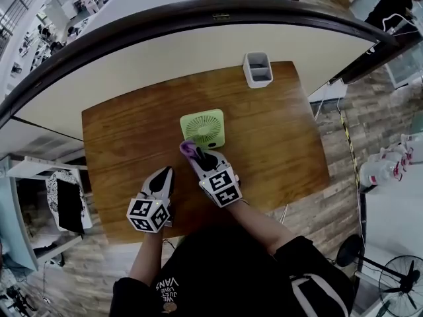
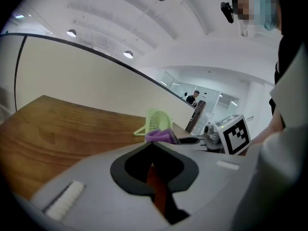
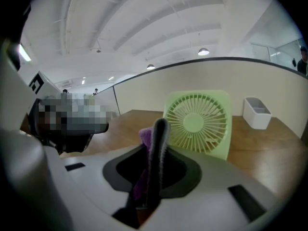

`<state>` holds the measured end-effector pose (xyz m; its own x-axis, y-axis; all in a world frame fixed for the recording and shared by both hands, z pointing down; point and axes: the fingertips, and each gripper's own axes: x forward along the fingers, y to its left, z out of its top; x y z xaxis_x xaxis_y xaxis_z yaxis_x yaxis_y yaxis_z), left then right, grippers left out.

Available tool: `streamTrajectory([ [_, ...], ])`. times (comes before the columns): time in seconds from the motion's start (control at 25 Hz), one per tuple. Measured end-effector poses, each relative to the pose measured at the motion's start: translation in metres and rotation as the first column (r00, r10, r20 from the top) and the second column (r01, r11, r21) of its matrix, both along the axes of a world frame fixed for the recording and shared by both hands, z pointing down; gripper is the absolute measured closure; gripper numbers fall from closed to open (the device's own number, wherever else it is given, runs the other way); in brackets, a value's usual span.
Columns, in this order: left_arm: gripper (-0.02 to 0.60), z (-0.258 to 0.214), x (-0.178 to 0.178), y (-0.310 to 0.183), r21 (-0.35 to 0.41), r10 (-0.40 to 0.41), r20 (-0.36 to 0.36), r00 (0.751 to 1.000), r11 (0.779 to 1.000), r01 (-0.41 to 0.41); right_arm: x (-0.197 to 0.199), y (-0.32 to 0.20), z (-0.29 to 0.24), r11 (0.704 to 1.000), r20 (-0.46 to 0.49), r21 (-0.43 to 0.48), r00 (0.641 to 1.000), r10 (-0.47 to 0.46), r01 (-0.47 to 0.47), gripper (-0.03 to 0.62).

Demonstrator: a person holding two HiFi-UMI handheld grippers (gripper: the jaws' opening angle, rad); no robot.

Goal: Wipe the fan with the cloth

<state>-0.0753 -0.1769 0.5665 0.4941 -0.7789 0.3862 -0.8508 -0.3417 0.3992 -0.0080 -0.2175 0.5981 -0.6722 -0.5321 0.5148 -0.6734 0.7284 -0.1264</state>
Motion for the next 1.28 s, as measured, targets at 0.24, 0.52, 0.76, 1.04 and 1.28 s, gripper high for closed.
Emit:
streamTrajectory([
  [0.24, 0.571, 0.005, 0.003, -0.002, -0.011, -0.006, -0.005, 1.0, 1.0, 0.006, 0.002, -0.005, 0.005, 1.0, -0.015, -0.002, 1.0, -0.003, 0.003, 0.51],
  [0.52, 0.571, 0.008, 0.02, -0.011, -0.013, 0.02, -0.019, 1.0, 1.0, -0.02, 0.036, -0.01, 0.006, 0.998, -0.031, -0.022, 0.998, 0.05, -0.051, 0.51],
  [0.76, 0.571, 0.006, 0.031, -0.016, -0.008, 0.046, -0.025, 0.999, 0.999, -0.046, 0.076, -0.014, 0.011, 0.989, -0.057, -0.041, 0.989, 0.137, -0.139, 0.51],
  [1.04, 0.571, 0.005, 0.036, -0.014, -0.008, 0.066, -0.027, 0.997, 0.998, -0.066, 0.112, -0.019, 0.017, 0.97, -0.094, -0.052, 0.968, 0.231, -0.237, 0.51],
  [1.28, 0.571, -0.001, 0.032, -0.007, 0.0, 0.078, -0.021, 0.997, 0.997, -0.078, 0.135, -0.02, 0.016, 0.942, -0.115, -0.061, 0.94, 0.321, -0.33, 0.51],
])
